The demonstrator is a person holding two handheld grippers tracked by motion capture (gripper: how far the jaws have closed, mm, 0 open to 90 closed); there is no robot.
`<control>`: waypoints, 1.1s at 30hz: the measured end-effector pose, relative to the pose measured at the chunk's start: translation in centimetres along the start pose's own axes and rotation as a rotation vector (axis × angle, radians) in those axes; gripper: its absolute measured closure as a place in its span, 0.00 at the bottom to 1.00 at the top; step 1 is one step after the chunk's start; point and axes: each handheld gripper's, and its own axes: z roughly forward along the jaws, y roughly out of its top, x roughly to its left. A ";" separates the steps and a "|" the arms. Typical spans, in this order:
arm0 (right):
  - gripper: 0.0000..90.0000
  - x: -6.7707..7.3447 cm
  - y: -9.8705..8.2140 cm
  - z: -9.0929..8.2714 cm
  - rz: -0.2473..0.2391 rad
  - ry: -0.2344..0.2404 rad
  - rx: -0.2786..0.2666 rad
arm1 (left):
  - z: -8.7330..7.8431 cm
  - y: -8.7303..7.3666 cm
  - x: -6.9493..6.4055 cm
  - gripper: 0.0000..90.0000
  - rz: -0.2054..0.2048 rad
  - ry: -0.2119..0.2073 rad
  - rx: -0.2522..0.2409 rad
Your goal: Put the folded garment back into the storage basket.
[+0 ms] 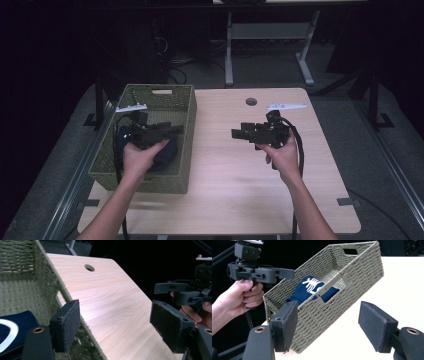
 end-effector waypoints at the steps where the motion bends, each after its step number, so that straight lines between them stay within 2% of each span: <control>1: 0.35 -0.1 -0.1 -0.3 0.000 -0.003 0.000 | 0.1 0.0 -0.2 0.27 0.004 -0.006 -0.001; 9: 0.35 -1.1 -1.1 -2.2 0.016 -0.034 -0.011 | 1.6 -0.1 -2.0 0.26 0.036 -0.043 0.013; 20: 0.35 -2.1 -2.0 -4.2 0.033 -0.073 -0.012 | 3.3 -0.4 -3.7 0.25 0.055 -0.090 0.035; 33: 0.34 -3.1 -3.0 -5.8 0.046 -0.107 -0.009 | 4.5 -0.8 -5.3 0.24 0.095 -0.099 0.057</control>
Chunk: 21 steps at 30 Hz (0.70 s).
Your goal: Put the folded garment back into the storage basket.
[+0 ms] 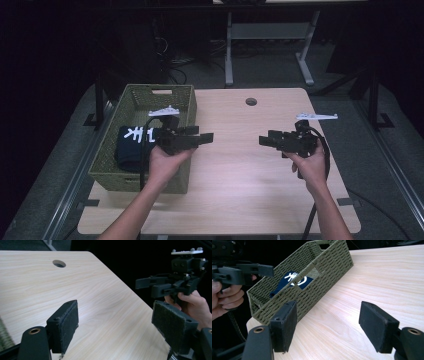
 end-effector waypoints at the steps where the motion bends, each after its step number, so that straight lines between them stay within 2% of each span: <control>1: 0.34 -0.1 -0.1 -0.1 0.002 -0.001 -0.001 | 0.1 0.0 -0.1 0.23 0.005 0.001 0.001; 11: 0.34 -1.0 -1.2 -1.2 0.019 -0.030 0.016 | 1.0 -0.5 -1.5 0.23 0.026 -0.023 0.002; 21: 0.34 -1.6 -2.2 -2.4 0.037 -0.048 0.004 | 2.3 -1.4 -2.6 0.23 0.040 -0.036 0.015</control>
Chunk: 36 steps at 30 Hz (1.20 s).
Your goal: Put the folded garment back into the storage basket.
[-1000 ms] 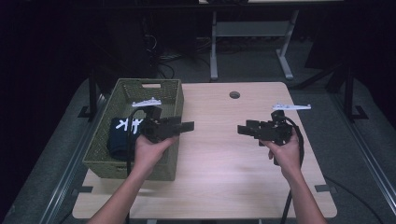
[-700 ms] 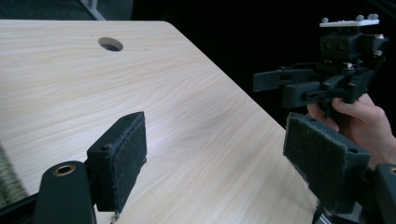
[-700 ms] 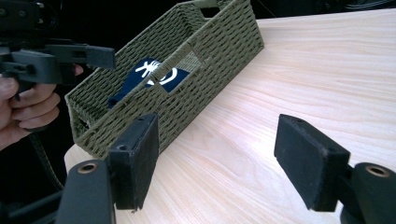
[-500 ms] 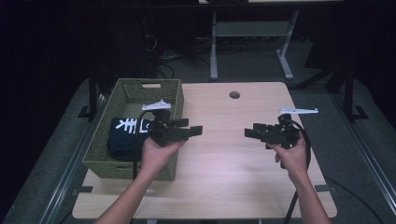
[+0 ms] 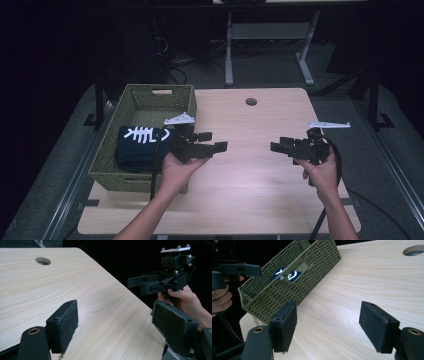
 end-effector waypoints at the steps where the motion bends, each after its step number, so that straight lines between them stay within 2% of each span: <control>1: 0.34 -0.1 -0.1 -0.1 0.001 -0.002 -0.001 | 0.1 -0.1 -0.1 0.23 0.002 0.000 0.000; 10: 0.34 -0.9 -1.4 -1.4 0.016 -0.021 -0.005 | 1.1 -1.2 -1.3 0.23 0.014 -0.019 -0.002; 15: 0.33 -1.3 -2.2 -2.1 0.028 -0.031 -0.003 | 1.7 -2.0 -2.3 0.23 0.042 -0.027 0.007; 20: 0.33 -1.4 -2.7 -2.7 0.025 -0.049 0.001 | 2.0 -2.5 -2.7 0.24 0.028 -0.054 0.008; 22: 0.33 -1.5 -2.9 -2.7 0.027 -0.051 0.005 | 2.2 -2.6 -2.8 0.24 0.034 -0.052 0.015; 24: 0.33 -1.6 -3.1 -2.9 0.028 -0.060 0.008 | 2.4 -3.0 -2.9 0.24 0.020 -0.063 0.020; 26: 0.33 -1.7 -3.4 -3.2 0.028 -0.065 0.012 | 2.7 -3.5 -3.0 0.24 0.033 -0.053 0.026; 27: 0.33 -1.9 -3.7 -3.4 0.033 -0.071 0.016 | 3.0 -3.8 -3.0 0.24 0.017 -0.063 0.025; 29: 0.33 -2.0 -3.9 -3.6 0.032 -0.084 0.021 | 3.2 -4.2 -3.2 0.24 0.032 -0.048 0.026; 36: 0.32 -2.4 -5.0 -4.1 0.026 -0.098 0.024 | 3.9 -5.3 -3.4 0.24 0.036 -0.048 0.031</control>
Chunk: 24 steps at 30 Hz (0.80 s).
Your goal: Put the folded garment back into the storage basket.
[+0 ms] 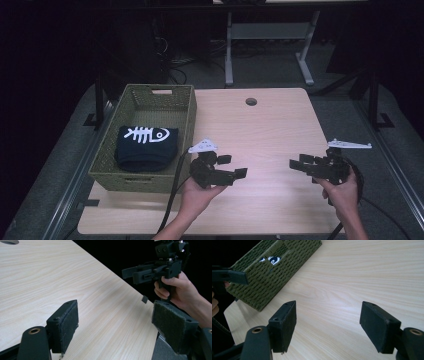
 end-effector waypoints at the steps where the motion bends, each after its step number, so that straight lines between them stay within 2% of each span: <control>1: 0.32 -0.1 -0.2 0.0 -0.001 -0.001 0.001 | 0.2 -0.3 0.0 0.24 0.009 0.004 -0.002; 4: 0.32 -0.4 -0.8 -0.1 0.003 -0.004 0.005 | 0.5 -0.9 0.0 0.24 0.000 0.006 0.004; 6: 0.32 -0.7 -1.3 -0.1 0.009 -0.011 0.009 | 0.7 -1.2 0.0 0.24 0.014 0.012 0.007; 10: 0.32 -1.0 -1.9 -0.4 0.019 -0.014 0.004 | 1.0 -1.7 -0.1 0.24 0.015 0.008 0.003; 20: 0.31 -1.2 -3.6 -0.8 0.011 -0.034 -0.007 | 1.2 -3.4 0.2 0.24 0.029 -0.001 0.003; 21: 0.31 -1.1 -4.0 -1.0 -0.002 -0.052 -0.013 | 1.2 -4.0 0.3 0.24 0.023 -0.011 0.004; 22: 0.31 -1.1 -4.1 -1.0 0.004 -0.055 -0.010 | 1.3 -4.2 0.3 0.24 0.020 -0.018 0.008; 24: 0.31 -0.9 -4.4 -1.1 -0.006 -0.067 -0.015 | 1.3 -4.8 0.2 0.24 0.032 -0.009 0.016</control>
